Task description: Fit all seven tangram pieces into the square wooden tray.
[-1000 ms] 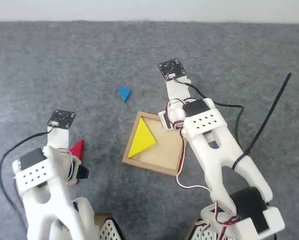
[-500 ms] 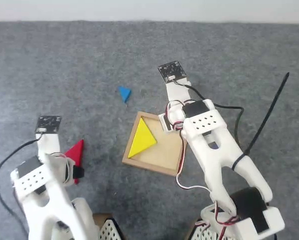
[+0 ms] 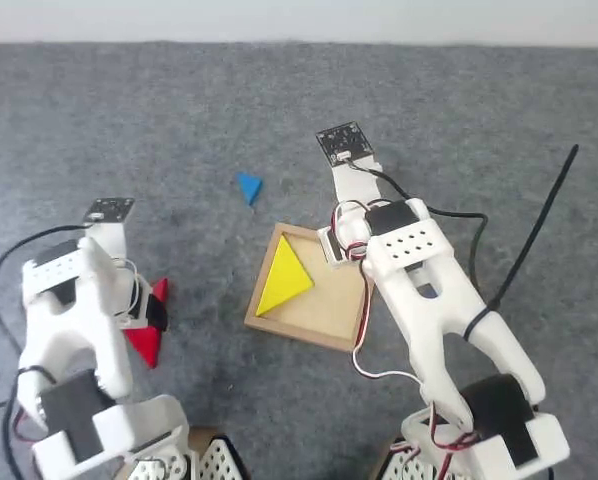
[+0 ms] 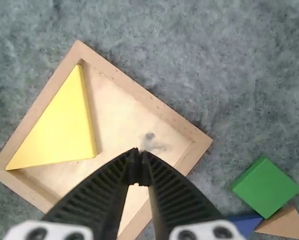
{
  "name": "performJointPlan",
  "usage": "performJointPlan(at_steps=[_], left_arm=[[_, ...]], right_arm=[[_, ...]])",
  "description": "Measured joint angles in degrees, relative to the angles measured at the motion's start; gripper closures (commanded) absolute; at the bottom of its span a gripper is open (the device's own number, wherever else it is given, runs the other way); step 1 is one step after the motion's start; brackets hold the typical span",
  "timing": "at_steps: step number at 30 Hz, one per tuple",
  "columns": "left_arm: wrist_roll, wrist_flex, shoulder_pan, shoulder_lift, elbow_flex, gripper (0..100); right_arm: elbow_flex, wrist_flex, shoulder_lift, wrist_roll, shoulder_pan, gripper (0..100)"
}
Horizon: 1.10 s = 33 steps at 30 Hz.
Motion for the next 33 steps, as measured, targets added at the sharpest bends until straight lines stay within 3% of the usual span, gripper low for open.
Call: performJointPlan(at_steps=[8, 14, 23, 28, 33], left_arm=[[3.16, -3.08, 6.33, 0.88, -1.41, 72], [4.48, -3.34, 9.58, 9.58, -10.11, 72], [0.18, 3.52, 8.79, 19.08, -20.92, 72], [-1.85, 3.52, 8.09, 9.58, -18.55, 72], [-5.45, 7.21, 2.81, -7.74, -5.19, 72]], right_arm=[[0.0, 0.0, 0.0, 0.0, 0.0, 98.8], [0.26, 0.0, 0.0, 0.0, 0.0, 98.8], [1.23, 0.0, 0.0, 0.0, 0.09, 98.8], [1.23, 0.0, 0.0, 0.0, 0.0, 98.8], [1.23, 0.0, 0.0, 0.0, 0.35, 98.8]])
